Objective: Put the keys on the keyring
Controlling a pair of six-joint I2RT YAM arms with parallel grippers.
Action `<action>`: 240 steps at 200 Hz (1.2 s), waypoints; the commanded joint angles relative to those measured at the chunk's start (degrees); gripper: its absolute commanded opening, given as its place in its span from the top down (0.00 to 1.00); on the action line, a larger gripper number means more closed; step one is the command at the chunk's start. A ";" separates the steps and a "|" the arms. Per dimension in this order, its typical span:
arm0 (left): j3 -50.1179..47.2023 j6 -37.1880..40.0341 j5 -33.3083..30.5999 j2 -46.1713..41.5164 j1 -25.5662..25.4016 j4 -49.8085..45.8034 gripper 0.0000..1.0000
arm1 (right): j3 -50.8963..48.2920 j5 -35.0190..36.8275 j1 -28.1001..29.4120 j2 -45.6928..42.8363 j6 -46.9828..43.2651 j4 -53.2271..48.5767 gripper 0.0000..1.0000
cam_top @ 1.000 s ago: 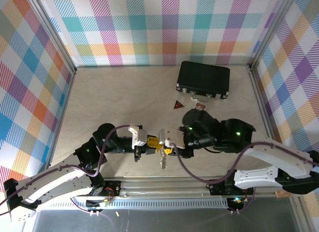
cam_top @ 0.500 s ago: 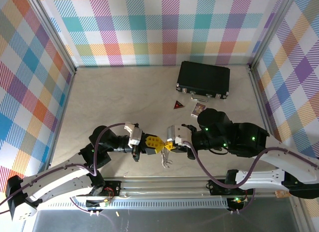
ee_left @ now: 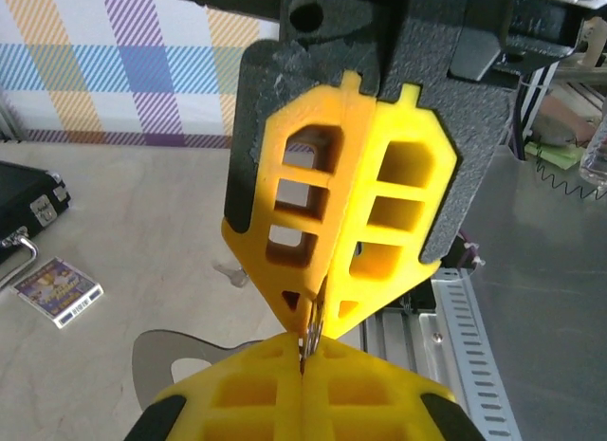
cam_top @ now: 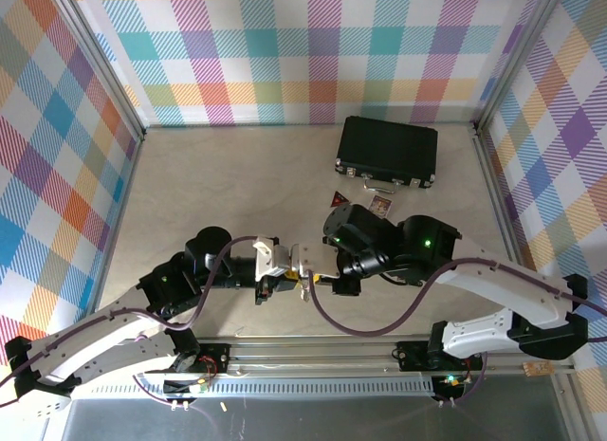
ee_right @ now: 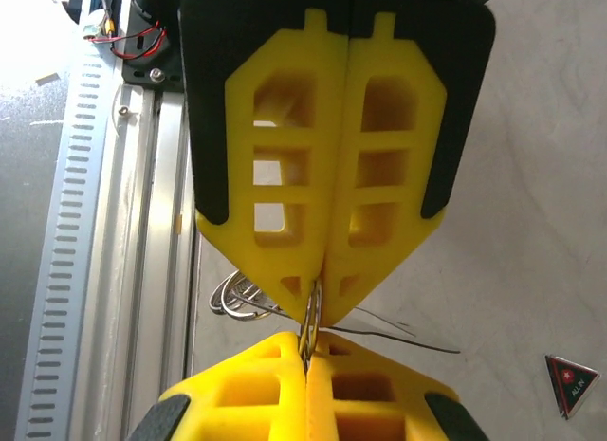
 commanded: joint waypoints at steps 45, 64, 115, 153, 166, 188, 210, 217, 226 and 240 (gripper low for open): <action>-8.35 -19.19 12.70 0.54 -0.28 42.70 1.00 | -7.90 -9.18 1.24 -9.66 5.89 17.83 0.81; -8.99 -23.56 14.70 3.47 -0.45 50.08 1.00 | -8.61 -9.41 1.18 -11.14 6.36 19.45 0.86; -9.35 -19.93 11.15 2.26 -1.07 43.71 1.00 | -8.78 -6.25 1.08 -12.72 5.14 19.17 1.00; -0.19 -3.09 -0.71 -1.82 -1.27 8.64 0.83 | -4.06 -1.65 1.17 -7.11 1.06 9.21 1.00; 3.12 0.45 -3.62 -0.55 -1.33 0.44 0.82 | -2.18 -0.66 1.42 -4.74 -0.04 5.95 1.00; 6.04 2.97 -4.95 1.60 -1.42 -5.24 0.82 | 0.62 1.08 2.03 -1.27 -1.53 2.23 1.00; 5.83 3.24 -4.54 2.12 -1.42 -4.57 1.00 | 2.70 2.81 3.01 1.86 -2.60 -0.72 1.00; 5.52 3.13 -4.38 1.95 -1.43 -3.76 1.00 | 2.99 3.02 3.15 2.44 -2.68 -1.09 1.00; 4.71 2.37 -4.03 1.32 -1.42 -1.53 1.00 | 3.13 2.74 3.19 2.30 -2.56 -0.78 1.00; 3.04 0.92 -1.84 -0.33 -1.42 2.44 1.00 | 2.19 1.50 3.19 0.27 -1.40 1.84 1.00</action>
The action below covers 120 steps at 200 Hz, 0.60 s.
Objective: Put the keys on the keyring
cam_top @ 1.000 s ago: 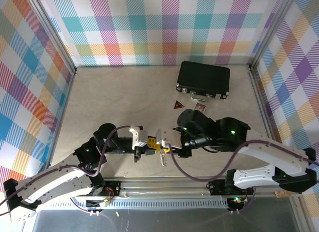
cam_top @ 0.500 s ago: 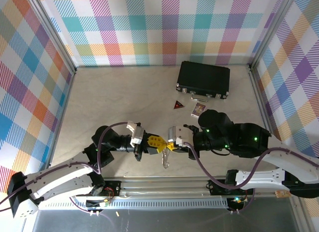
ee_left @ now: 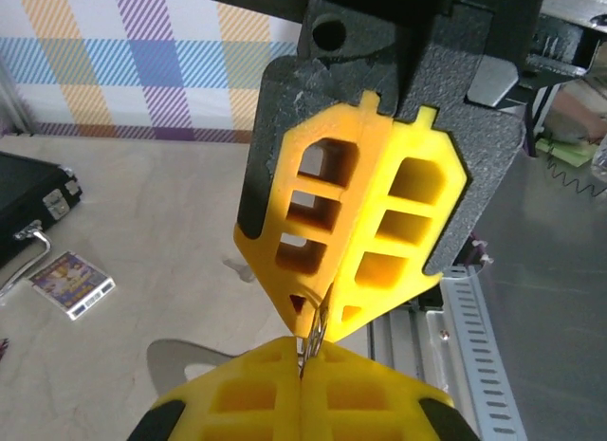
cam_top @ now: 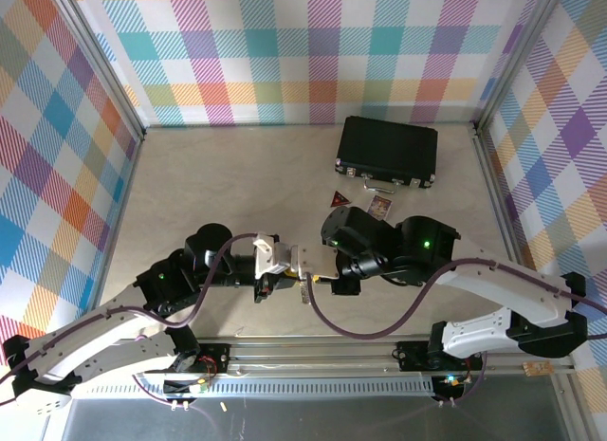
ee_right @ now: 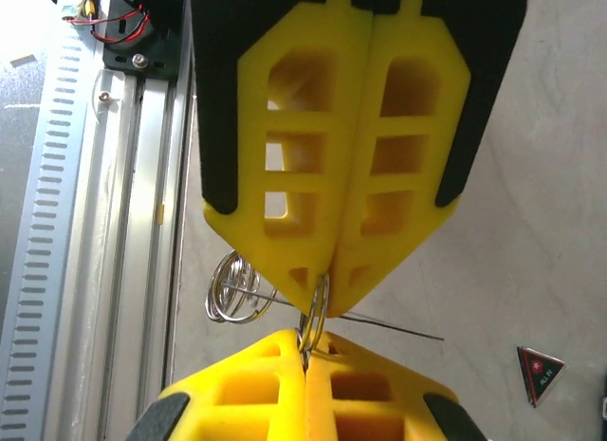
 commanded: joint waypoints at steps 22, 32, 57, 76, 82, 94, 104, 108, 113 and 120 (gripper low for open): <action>-2.03 -3.12 5.93 -3.69 -0.81 13.22 1.00 | -2.57 -3.66 1.64 -5.03 2.38 9.72 0.96; -2.65 -5.01 8.71 -3.68 -0.81 17.31 1.00 | -3.85 -5.12 1.64 -6.32 3.54 12.03 0.93; -4.46 -10.68 13.71 -2.17 -0.81 27.65 1.00 | -6.81 -7.64 1.56 -8.92 5.51 17.19 0.88; -7.83 -16.09 15.93 -0.93 -0.81 38.67 1.00 | -7.34 -7.75 1.56 -9.94 6.34 18.44 0.86; -8.62 -17.68 16.47 -0.30 -0.81 41.19 1.00 | -7.33 -7.49 1.55 -10.15 6.45 18.50 0.86; -10.12 -20.83 17.10 0.80 -0.81 47.63 1.00 | -7.55 -6.76 1.51 -10.70 6.71 18.93 0.88; -11.48 -23.51 17.35 1.64 -0.85 52.70 1.00 | -8.05 -6.40 1.56 -11.43 6.74 19.79 0.90; -11.96 -24.26 17.36 2.03 -0.82 54.37 1.00 | -8.33 -6.25 1.56 -11.74 6.80 20.10 0.91; -12.31 -25.10 17.18 2.34 -0.82 55.90 1.00 | -8.43 -6.05 1.56 -12.03 6.82 20.31 0.94; -12.52 -25.50 16.91 2.73 -0.81 56.69 1.00 | -8.48 -5.94 1.56 -12.23 6.59 20.37 0.97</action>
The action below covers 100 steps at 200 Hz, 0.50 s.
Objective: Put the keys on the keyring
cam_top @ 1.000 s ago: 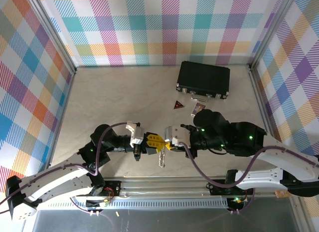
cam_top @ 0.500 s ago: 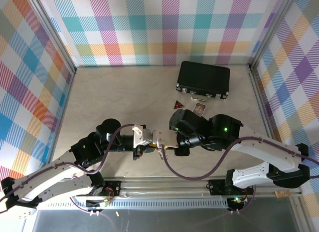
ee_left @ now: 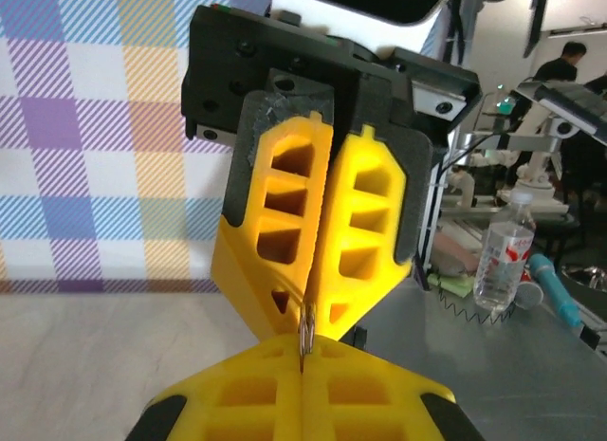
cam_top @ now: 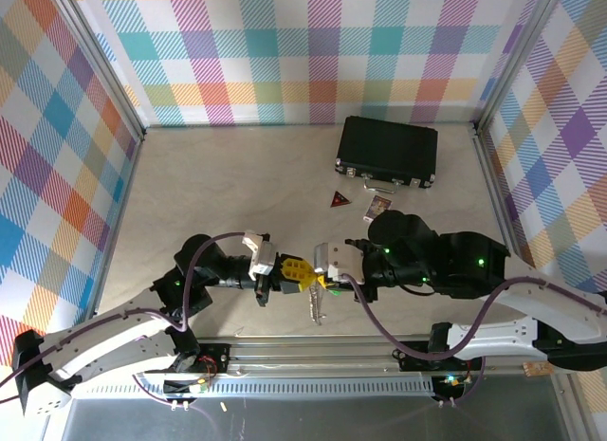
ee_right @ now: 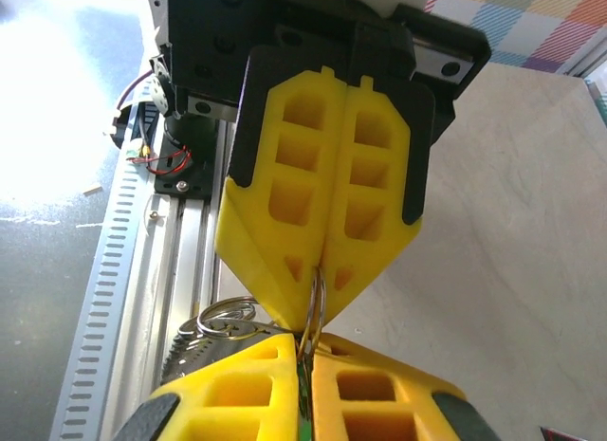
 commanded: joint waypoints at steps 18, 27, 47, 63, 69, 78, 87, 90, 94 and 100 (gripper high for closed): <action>-0.43 -4.24 0.61 1.09 -0.68 12.21 1.00 | -0.78 -0.33 0.49 0.58 -0.20 8.39 1.00; 0.61 -1.02 -1.79 0.16 -0.72 5.72 1.00 | -0.28 0.34 0.44 0.92 -1.05 7.10 1.00; 5.06 8.23 -8.66 -1.60 -0.86 -12.65 0.91 | 2.15 2.96 0.56 3.34 -3.19 2.15 1.00; 8.39 14.06 -13.32 -1.53 -0.90 -23.42 0.83 | 4.41 5.31 0.73 6.11 -4.52 -2.42 1.00; 9.67 15.79 -15.05 -1.10 -0.86 -27.18 0.81 | 5.08 6.36 0.90 7.13 -5.01 -3.88 1.00; 11.31 17.84 -16.87 -0.18 -0.86 -31.39 0.81 | 5.95 7.51 1.17 8.41 -5.51 -5.73 1.00; 12.37 18.90 -17.33 0.79 -1.01 -33.79 0.81 | 6.62 8.12 1.42 9.53 -5.88 -7.19 1.00; 12.65 19.08 -17.33 1.03 -0.95 -34.16 0.82 | 6.77 8.22 1.43 9.84 -5.91 -7.50 1.00; 12.78 19.22 -17.14 1.40 -0.95 -34.45 0.83 | 6.91 8.48 1.51 10.19 -6.06 -7.90 1.00; 12.83 19.27 -16.89 1.71 -0.95 -34.39 0.87 | 7.09 9.38 1.62 10.84 -6.28 -8.39 1.00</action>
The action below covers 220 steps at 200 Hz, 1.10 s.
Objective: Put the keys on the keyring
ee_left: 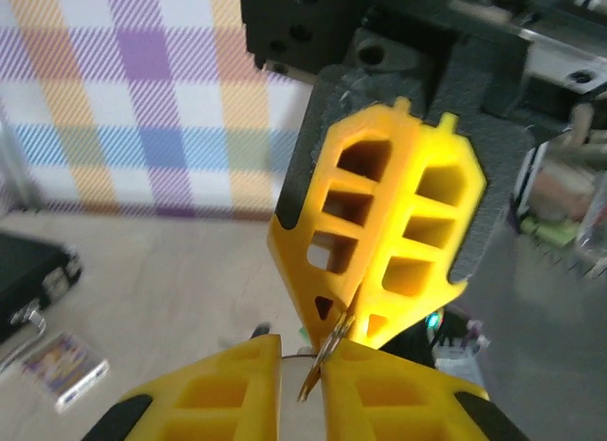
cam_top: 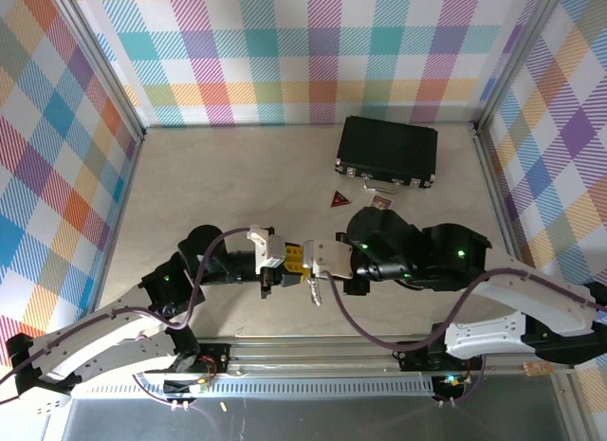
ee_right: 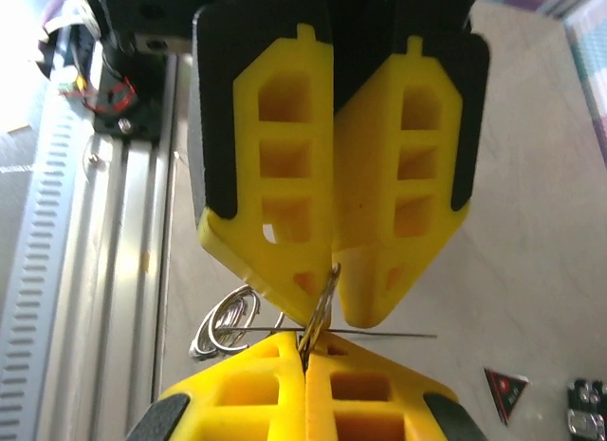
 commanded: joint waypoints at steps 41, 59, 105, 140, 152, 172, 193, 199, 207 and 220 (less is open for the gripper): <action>0.93 4.04 -1.85 -0.33 -0.90 -2.58 1.00 | 1.98 3.04 1.89 4.91 -2.71 -2.71 1.00; -1.80 0.38 1.08 -2.85 -0.88 3.90 1.00 | 0.45 -0.47 1.85 1.61 -1.32 1.21 1.00; -7.38 -10.36 8.81 -4.10 -0.88 24.64 1.00 | -5.06 -7.25 1.84 -4.00 2.58 10.35 0.93; -10.02 -16.18 10.89 -2.76 -0.92 36.45 1.00 | -6.72 -8.77 1.80 -6.45 4.13 12.51 0.80; -10.46 -17.04 11.17 -2.44 -0.88 38.18 1.00 | -6.99 -9.13 1.80 -6.84 4.56 12.94 0.74; -10.87 -17.90 11.36 -2.16 -0.88 39.66 1.00 | -7.80 -8.87 1.76 -8.28 4.95 14.15 0.73; -10.99 -18.01 11.35 -2.55 -0.88 39.84 1.00 | -8.73 -8.23 1.80 -9.73 5.41 15.04 0.75; -11.04 -18.07 11.36 -2.76 -0.88 39.85 1.00 | -8.94 -7.92 1.76 -10.18 5.49 15.15 0.75; -11.04 -18.15 11.44 -3.09 -0.88 39.92 1.00 | -9.47 -7.64 1.81 -10.62 5.65 15.33 0.76; -10.96 -18.17 11.53 -3.38 -0.93 39.84 1.00 | -10.15 -7.61 1.76 -11.41 5.89 15.86 0.79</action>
